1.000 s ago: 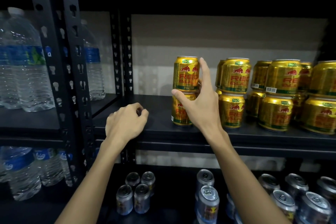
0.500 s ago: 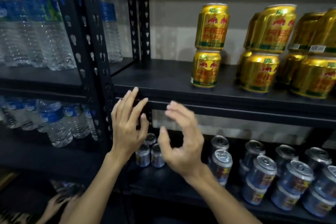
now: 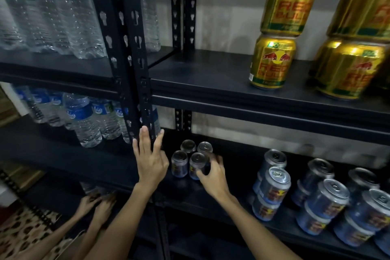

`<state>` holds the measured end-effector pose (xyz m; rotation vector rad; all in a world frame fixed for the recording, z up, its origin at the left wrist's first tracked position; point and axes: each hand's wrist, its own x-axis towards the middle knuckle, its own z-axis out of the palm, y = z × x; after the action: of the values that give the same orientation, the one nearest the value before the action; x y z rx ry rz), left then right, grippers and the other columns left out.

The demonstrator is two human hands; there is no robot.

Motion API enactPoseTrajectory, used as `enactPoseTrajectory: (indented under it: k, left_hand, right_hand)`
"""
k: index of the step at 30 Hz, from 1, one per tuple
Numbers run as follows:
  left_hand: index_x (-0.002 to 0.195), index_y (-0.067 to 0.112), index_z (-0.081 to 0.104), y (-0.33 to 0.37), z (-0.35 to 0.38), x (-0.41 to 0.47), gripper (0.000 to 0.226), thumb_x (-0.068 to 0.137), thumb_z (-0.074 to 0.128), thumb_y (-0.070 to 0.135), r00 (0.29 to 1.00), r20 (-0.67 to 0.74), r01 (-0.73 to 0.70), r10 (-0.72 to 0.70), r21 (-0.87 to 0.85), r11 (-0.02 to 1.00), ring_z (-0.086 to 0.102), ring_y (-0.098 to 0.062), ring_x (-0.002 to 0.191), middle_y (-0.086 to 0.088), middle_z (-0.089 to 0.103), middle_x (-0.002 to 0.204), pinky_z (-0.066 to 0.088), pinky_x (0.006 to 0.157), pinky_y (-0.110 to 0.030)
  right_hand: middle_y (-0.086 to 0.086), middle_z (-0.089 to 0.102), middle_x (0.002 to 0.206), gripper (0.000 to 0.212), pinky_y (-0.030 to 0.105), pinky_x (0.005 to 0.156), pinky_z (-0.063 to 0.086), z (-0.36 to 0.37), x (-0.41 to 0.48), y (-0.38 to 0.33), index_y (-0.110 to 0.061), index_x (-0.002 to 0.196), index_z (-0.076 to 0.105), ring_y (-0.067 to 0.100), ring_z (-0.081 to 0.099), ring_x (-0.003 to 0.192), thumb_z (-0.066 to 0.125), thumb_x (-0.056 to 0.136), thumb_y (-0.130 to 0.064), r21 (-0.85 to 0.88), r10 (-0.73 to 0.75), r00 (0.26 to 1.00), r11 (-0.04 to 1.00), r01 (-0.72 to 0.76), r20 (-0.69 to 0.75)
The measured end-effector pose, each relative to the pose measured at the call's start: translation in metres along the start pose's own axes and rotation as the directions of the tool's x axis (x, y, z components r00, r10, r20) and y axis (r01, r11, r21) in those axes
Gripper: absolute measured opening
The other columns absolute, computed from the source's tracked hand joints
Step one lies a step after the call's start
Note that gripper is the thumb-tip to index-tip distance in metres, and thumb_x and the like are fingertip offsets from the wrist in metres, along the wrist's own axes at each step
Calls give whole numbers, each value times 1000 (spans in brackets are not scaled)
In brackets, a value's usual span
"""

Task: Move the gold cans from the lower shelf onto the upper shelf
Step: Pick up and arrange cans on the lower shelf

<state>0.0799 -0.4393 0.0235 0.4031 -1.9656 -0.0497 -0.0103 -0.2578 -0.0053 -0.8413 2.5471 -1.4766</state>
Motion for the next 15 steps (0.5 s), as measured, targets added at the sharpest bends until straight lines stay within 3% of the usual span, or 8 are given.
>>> enactPoseTrajectory:
  k: [3,7,12,15]
  left_hand:
    - [137,14,43,-2,7,-2,62,78,39,-5,1000,-25,10,-10,-4,1000,0,-21,153,-3,-8,166,0,122,-45]
    - [136,14,44,-3,7,-2,62,78,36,-6,999,-35,6,-6,-2,1000,0,-21,153,-3,-9,165,1,122,-46]
    - [133,15,46,-5,10,-1,60,77,37,-6,998,-63,-14,16,26,1000,1,-22,153,-5,-8,166,1,123,-45]
    - [131,15,47,-6,11,-2,58,77,38,-6,997,-75,-24,26,30,999,3,-23,153,-5,-7,166,2,123,-45]
  right_hand:
    - [-3,43,123,54,22,97,41,5,6,13,-23,137,55,23,56,116,73,86,-18,-8,19,1000,1000,-20,-11]
    - [0,44,124,50,43,108,45,6,29,30,-21,135,57,30,58,119,60,89,-2,66,85,988,995,-77,-125]
    - [12,41,145,69,19,109,30,-1,57,34,-20,148,51,26,47,134,52,86,12,-13,128,992,992,-128,18]
    - [5,48,132,54,27,107,40,4,52,32,-22,136,60,27,56,122,54,88,3,22,108,992,994,-107,-63]
